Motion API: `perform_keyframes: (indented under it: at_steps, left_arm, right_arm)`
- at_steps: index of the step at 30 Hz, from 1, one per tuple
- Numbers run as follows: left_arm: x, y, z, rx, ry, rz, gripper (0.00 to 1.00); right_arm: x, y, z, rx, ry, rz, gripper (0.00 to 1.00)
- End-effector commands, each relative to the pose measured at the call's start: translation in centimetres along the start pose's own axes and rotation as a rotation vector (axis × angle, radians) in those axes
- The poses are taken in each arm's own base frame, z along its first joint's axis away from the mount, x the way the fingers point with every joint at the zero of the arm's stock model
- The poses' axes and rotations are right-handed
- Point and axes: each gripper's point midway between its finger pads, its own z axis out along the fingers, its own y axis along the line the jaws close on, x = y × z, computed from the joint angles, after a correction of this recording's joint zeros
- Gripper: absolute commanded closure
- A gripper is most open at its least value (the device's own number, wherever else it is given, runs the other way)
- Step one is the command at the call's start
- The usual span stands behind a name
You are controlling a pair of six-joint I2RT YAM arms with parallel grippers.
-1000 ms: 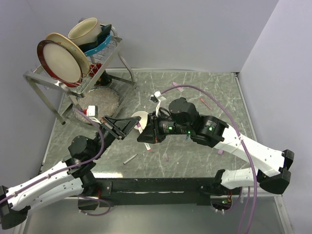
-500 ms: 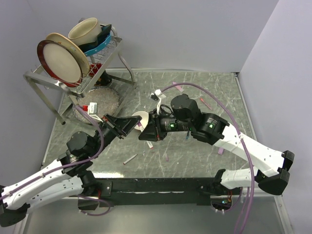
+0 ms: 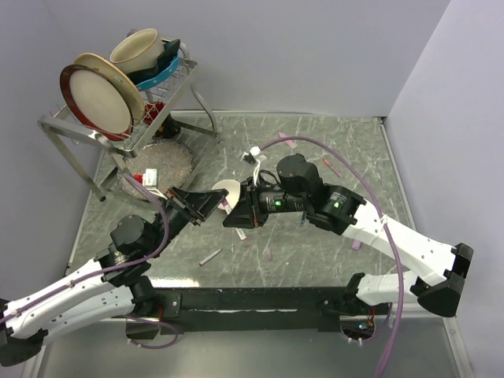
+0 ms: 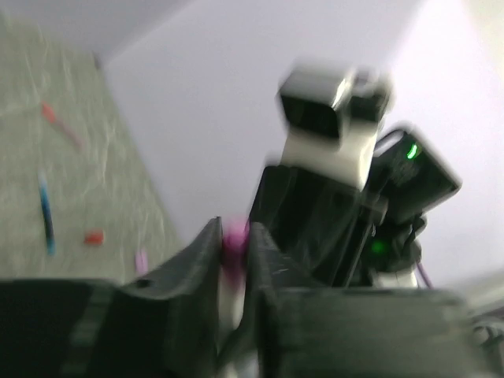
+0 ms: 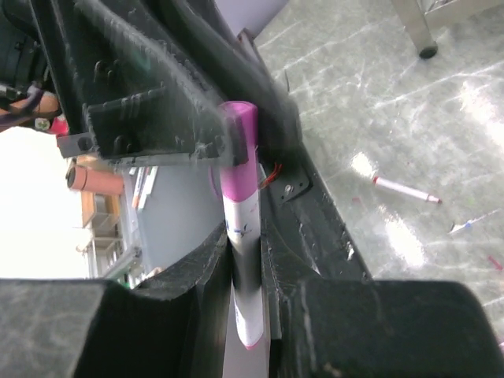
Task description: Insert the pens into the pen caps
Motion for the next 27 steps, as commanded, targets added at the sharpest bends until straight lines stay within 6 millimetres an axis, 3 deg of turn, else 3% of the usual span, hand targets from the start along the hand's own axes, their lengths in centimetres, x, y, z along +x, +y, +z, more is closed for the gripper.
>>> perform_keyframes:
  at_steps: [1, 5, 6, 7, 12, 15, 19, 20, 22, 27]
  left_arm:
    - [7.2, -1.8, -3.3, 0.022, 0.411, 0.015, 0.67]
    - [2.5, -4.2, -2.2, -0.014, 0.271, 0.13, 0.33]
    - [1.2, -5.5, -2.2, -0.003, 0.242, 0.144, 0.28]
    - [0.6, -5.6, -2.1, -0.017, 0.222, 0.16, 0.2]
    - [-1.2, -6.2, -2.4, -0.04, 0.191, 0.254, 0.02]
    - [-0.9, -4.6, -3.1, -0.087, 0.209, 0.291, 0.0]
    - [0.3, -0.2, -4.3, -0.194, 0.239, 0.331, 0.01]
    - [0.9, 1.5, -4.8, -0.229, 0.256, 0.343, 0.01]
    - [1.3, 3.0, -5.2, -0.264, 0.262, 0.362, 0.01]
    - [2.3, 6.8, -5.5, -0.383, 0.303, 0.45, 0.0]
  right_arm:
    - [-11.9, -1.9, -3.3, 0.104, -0.574, -0.083, 1.0]
    - [-7.2, -5.0, -3.8, 0.162, -0.528, -0.028, 1.0]
    - [-6.2, -5.8, -3.9, 0.182, -0.519, -0.012, 1.0]
    - [-5.1, -6.8, -4.2, 0.213, -0.517, 0.009, 1.0]
    - [-3.0, -13.2, -6.0, 0.475, -0.51, 0.111, 1.0]
    - [-2.8, -18.1, -7.5, 0.678, -0.491, 0.172, 1.0]
    - [-0.7, -25.7, -7.3, 0.96, -0.34, 0.248, 0.92]
    - [-0.5, -26.9, -7.3, 0.998, -0.323, 0.26, 0.91]
    - [0.4, -29.8, -7.2, 1.079, -0.267, 0.307, 0.9]
    - [3.1, -34.3, -6.3, 1.207, -0.172, 0.426, 0.81]
